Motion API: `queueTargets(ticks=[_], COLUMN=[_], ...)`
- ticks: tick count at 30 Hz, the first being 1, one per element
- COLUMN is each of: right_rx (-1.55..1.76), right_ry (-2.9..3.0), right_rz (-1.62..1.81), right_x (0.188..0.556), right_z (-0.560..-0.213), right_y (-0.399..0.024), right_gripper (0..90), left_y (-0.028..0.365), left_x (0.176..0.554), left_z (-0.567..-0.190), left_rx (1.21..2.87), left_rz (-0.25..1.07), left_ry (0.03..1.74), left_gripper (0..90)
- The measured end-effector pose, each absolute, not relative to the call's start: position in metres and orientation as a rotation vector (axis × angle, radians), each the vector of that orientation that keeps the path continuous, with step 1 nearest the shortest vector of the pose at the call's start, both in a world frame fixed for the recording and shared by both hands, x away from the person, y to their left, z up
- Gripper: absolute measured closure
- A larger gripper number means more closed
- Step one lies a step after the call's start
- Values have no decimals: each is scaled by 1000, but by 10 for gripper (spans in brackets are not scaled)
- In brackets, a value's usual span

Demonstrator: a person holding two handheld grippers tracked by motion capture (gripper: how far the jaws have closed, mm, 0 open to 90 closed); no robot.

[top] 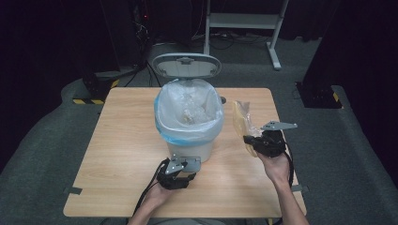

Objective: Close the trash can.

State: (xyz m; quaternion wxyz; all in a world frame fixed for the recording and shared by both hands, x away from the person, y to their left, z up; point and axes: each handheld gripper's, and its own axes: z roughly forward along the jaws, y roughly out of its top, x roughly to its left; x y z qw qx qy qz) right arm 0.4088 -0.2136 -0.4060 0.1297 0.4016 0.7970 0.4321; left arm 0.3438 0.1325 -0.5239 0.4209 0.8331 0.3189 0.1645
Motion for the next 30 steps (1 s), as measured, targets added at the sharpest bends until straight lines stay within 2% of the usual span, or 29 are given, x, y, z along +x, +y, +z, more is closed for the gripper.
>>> queueTargets(ticks=[30], right_rx=[948], right_ry=[2359], right_rz=[1382], right_x=[398], right_z=[-334], right_y=[-194], right_gripper=[885], left_y=[133], left_x=[344], left_z=[-524], left_rx=[2089], left_rz=[409], left_ry=[796], left_gripper=[424])
